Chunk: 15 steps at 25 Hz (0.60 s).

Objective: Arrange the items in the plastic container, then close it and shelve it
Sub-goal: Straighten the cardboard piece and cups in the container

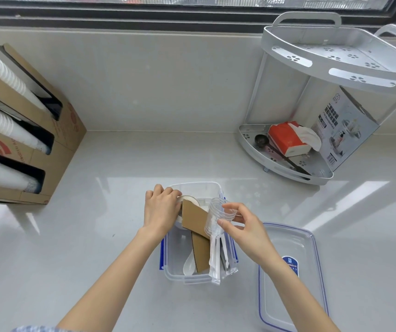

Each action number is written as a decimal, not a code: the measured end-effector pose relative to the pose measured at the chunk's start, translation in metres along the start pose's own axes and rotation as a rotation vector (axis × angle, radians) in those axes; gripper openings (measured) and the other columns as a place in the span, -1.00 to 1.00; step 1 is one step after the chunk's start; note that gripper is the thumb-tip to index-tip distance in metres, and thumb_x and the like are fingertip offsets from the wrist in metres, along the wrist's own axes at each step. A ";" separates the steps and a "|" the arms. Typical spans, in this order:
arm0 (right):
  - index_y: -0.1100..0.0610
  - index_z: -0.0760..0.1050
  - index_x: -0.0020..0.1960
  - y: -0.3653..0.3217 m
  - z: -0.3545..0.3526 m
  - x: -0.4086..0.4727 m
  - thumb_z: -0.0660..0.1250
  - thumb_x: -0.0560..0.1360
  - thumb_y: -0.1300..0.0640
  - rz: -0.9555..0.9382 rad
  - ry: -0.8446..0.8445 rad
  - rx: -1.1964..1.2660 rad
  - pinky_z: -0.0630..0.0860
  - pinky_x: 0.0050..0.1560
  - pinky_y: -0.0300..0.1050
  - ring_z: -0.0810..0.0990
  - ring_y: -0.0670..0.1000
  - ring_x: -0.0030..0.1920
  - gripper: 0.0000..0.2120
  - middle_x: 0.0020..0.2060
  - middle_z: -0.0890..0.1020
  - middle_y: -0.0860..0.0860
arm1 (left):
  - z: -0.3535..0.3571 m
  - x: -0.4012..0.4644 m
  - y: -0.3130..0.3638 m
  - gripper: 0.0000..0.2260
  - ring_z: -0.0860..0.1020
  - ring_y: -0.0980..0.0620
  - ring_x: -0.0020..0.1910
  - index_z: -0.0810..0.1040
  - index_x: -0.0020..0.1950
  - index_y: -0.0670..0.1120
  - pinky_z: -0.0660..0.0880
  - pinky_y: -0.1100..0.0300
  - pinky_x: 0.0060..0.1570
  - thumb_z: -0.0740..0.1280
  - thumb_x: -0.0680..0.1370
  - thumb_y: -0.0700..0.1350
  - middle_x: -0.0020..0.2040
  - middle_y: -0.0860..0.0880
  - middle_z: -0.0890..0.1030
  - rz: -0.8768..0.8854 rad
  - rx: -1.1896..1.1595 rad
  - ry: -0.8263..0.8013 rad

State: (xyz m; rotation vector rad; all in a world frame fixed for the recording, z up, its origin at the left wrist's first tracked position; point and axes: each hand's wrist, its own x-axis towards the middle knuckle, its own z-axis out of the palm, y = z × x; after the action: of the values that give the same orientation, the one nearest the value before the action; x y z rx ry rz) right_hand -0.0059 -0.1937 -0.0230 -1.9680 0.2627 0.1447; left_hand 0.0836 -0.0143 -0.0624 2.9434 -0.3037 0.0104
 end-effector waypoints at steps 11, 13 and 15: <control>-0.06 0.42 0.12 0.004 0.000 -0.006 0.35 0.44 0.09 -0.013 0.005 0.007 0.40 0.01 -0.27 0.48 -0.04 0.16 -0.73 0.17 0.52 -0.04 | -0.022 -0.034 0.008 -0.72 0.46 0.08 -0.12 0.52 0.21 -0.05 0.37 0.23 0.02 0.16 0.57 -0.02 0.06 -0.01 0.61 -0.030 -0.575 0.067; -0.08 0.42 0.11 0.004 0.000 -0.008 0.36 0.43 0.09 -0.017 0.004 0.002 0.41 -0.05 -0.32 0.49 -0.05 0.14 -0.72 0.15 0.52 -0.04 | -0.023 -0.035 0.013 -0.73 0.46 0.09 -0.15 0.52 0.21 -0.07 0.37 0.27 -0.02 0.20 0.56 -0.04 0.03 0.00 0.60 -0.040 -0.617 0.041; -0.07 0.42 0.11 0.005 0.000 -0.010 0.36 0.43 0.09 -0.027 0.004 -0.001 0.40 -0.10 -0.40 0.49 -0.06 0.14 -0.72 0.13 0.52 -0.04 | -0.023 -0.039 0.016 -0.80 0.46 0.09 -0.22 0.54 0.12 -0.09 0.35 0.33 -0.11 0.24 0.54 -0.11 -0.05 0.01 0.59 -0.073 -0.644 0.032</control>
State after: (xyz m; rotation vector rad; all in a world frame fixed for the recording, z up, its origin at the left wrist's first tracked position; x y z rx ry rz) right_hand -0.0166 -0.1947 -0.0251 -1.9723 0.2391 0.1237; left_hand 0.0425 -0.0175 -0.0383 2.3095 -0.1543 -0.0425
